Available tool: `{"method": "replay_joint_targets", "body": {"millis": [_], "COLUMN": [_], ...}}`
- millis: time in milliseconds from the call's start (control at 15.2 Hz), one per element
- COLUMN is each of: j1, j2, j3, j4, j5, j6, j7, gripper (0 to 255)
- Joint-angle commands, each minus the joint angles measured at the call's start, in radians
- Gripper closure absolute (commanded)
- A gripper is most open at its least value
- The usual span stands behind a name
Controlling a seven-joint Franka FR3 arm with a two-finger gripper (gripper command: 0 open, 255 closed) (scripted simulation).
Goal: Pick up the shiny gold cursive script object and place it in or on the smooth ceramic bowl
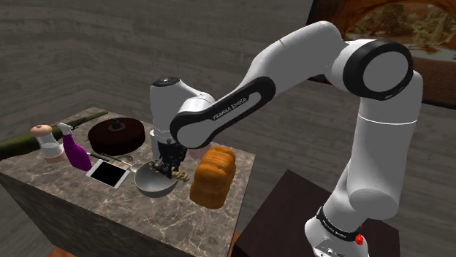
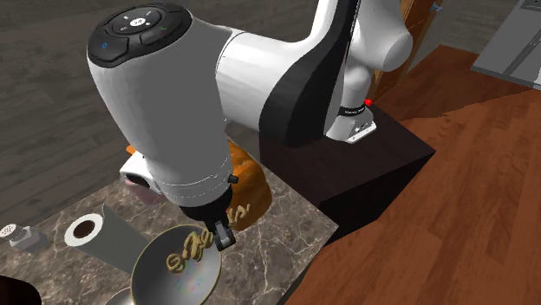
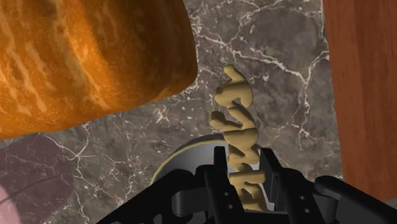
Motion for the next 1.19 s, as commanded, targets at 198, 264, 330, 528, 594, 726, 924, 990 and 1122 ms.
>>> {"method": "replay_joint_targets", "body": {"millis": [198,264,330,528,594,726,924,990,1122], "j1": [0.012,0.017,0.022,0.025,0.026,0.028,0.032,0.033,0.036], "j2": [0.165,0.200,0.230,0.248,0.255,0.268,0.289,0.297,0.312], "j3": [-0.037,-0.044,-0.050,-0.055,-0.057,-0.061,-0.068,-0.070,-0.075], "j4": [0.252,0.308,0.356,0.342,0.338,0.331,0.322,0.319,0.315], "j5": [-0.049,-0.057,-0.063,-0.072,-0.075,-0.081,-0.091,-0.095,-0.101], "j6": [-0.096,-0.118,-0.136,-0.105,-0.095,-0.075,-0.046,-0.037,-0.018], "j7": [-0.034,-0.042,-0.049,-0.043,-0.041,-0.036,-0.030,-0.028,-0.023], "gripper": [255,255,255,255,255,255,255,255,255]}}
